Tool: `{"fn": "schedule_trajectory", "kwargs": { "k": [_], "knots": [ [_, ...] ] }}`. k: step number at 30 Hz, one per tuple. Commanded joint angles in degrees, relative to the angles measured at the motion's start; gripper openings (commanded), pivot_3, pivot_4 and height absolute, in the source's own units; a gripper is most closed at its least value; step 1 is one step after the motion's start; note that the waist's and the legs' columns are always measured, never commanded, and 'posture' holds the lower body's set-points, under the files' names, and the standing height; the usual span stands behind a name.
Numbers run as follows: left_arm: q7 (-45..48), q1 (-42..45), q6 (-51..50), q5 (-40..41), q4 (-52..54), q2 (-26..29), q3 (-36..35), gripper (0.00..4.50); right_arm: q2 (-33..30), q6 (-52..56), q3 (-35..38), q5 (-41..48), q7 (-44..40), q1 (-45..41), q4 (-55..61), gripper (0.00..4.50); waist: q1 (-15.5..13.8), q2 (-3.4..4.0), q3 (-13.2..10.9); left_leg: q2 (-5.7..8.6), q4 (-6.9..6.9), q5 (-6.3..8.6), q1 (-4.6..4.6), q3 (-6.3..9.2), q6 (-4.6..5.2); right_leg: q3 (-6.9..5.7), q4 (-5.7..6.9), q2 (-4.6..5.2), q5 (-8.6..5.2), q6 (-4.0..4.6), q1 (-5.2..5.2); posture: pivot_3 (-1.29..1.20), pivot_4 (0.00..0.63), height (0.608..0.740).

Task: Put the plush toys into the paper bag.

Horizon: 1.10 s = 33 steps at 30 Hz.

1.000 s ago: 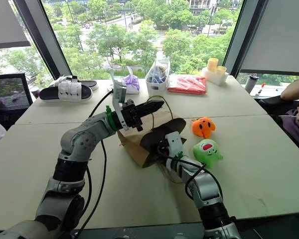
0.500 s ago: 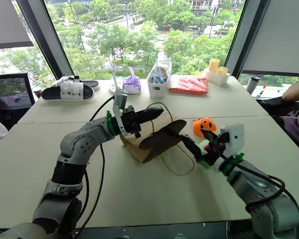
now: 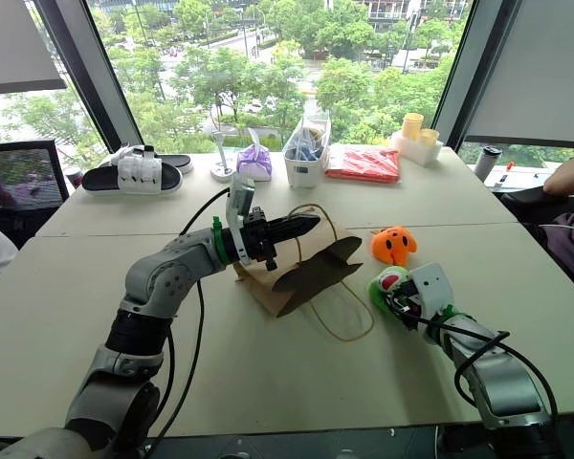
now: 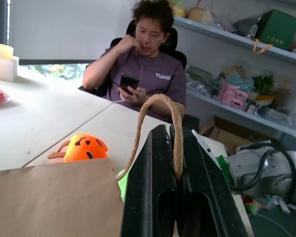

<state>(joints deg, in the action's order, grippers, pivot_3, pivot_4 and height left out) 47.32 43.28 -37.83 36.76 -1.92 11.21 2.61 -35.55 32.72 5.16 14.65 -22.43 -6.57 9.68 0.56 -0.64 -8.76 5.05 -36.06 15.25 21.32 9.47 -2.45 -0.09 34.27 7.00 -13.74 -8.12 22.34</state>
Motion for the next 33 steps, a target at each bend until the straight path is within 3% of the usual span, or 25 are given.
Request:
{"fn": "schedule_trajectory", "kwargs": {
  "k": [1,2,6,11,16,22,26,29,33],
  "knots": [
    [-0.6,-0.3,1.2,0.0,2.8,0.6,-1.2,0.00,1.0,0.2,2.5,1.2,-0.8,0.2,0.7,0.34,0.0,0.00,0.0,0.00,0.00,0.00,-0.01,0.01,0.01,0.00,0.00,0.00,0.00,0.00,0.00,0.00,0.150,0.740],
    [-0.8,-0.3,1.1,0.2,2.9,0.6,-1.5,0.00,1.7,1.4,5.8,4.4,-1.1,0.4,3.2,0.05,0.0,0.00,0.0,0.00,0.01,0.01,-0.01,0.03,0.01,0.00,0.01,0.00,0.00,0.00,0.00,0.00,0.150,0.740],
    [-1.1,0.6,0.3,1.4,2.0,0.7,-2.6,0.00,0.7,8.1,15.8,17.4,-5.0,1.6,14.1,0.05,-0.1,0.09,-0.1,0.00,0.05,0.00,0.06,0.05,0.01,0.00,0.00,0.00,0.00,0.00,0.09,0.00,0.150,0.740],
    [-0.2,1.6,-0.8,2.5,1.1,-0.2,-2.6,0.00,-4.9,19.1,15.4,28.1,-9.0,1.4,23.6,0.05,0.0,0.08,0.0,-0.01,0.08,0.03,0.03,0.07,0.06,-0.03,-0.06,-0.01,0.00,0.00,0.02,0.00,0.150,0.740],
    [0.0,2.2,-1.4,3.1,1.3,-1.5,-2.1,0.00,-3.4,21.5,7.0,26.4,-6.6,-6.0,20.7,0.05,0.0,0.08,0.0,-0.02,0.03,0.03,0.04,0.04,0.06,-0.02,-0.04,-0.02,0.00,0.00,0.04,0.00,0.150,0.740],
    [-1.1,1.9,-2.8,4.6,4.0,-2.9,-2.0,0.00,1.8,15.2,-9.4,14.0,-6.1,-17.6,6.2,0.05,0.2,0.06,0.0,-0.01,0.01,0.00,0.06,0.04,0.01,-0.01,-0.03,-0.02,0.00,0.00,0.09,0.00,0.150,0.740],
    [-2.4,1.1,-3.7,5.1,5.7,-3.3,-2.4,0.00,7.8,11.7,-11.8,10.6,-5.3,-23.2,-1.5,0.05,0.2,0.09,0.0,-0.03,0.10,-0.16,0.07,0.05,-0.27,0.00,0.02,-0.03,0.00,0.01,0.19,0.00,0.150,0.740],
    [-5.0,0.9,-4.2,5.9,5.6,-4.0,-3.9,0.00,9.2,9.5,-13.2,8.0,-6.2,-24.9,-4.1,1.30,0.0,0.09,0.0,-0.02,0.12,-0.19,0.09,0.07,-0.34,0.00,0.03,-0.03,0.01,0.01,0.21,0.00,0.150,0.740],
    [-6.9,1.3,-4.0,6.1,4.4,-4.1,-5.1,0.00,9.6,9.1,-12.7,7.5,-7.6,-24.5,-3.6,3.49,0.0,0.08,0.0,0.01,0.08,-0.19,0.11,0.11,-0.34,0.01,-0.02,-0.03,0.01,0.01,0.16,0.00,0.150,0.740]
  ]
}}
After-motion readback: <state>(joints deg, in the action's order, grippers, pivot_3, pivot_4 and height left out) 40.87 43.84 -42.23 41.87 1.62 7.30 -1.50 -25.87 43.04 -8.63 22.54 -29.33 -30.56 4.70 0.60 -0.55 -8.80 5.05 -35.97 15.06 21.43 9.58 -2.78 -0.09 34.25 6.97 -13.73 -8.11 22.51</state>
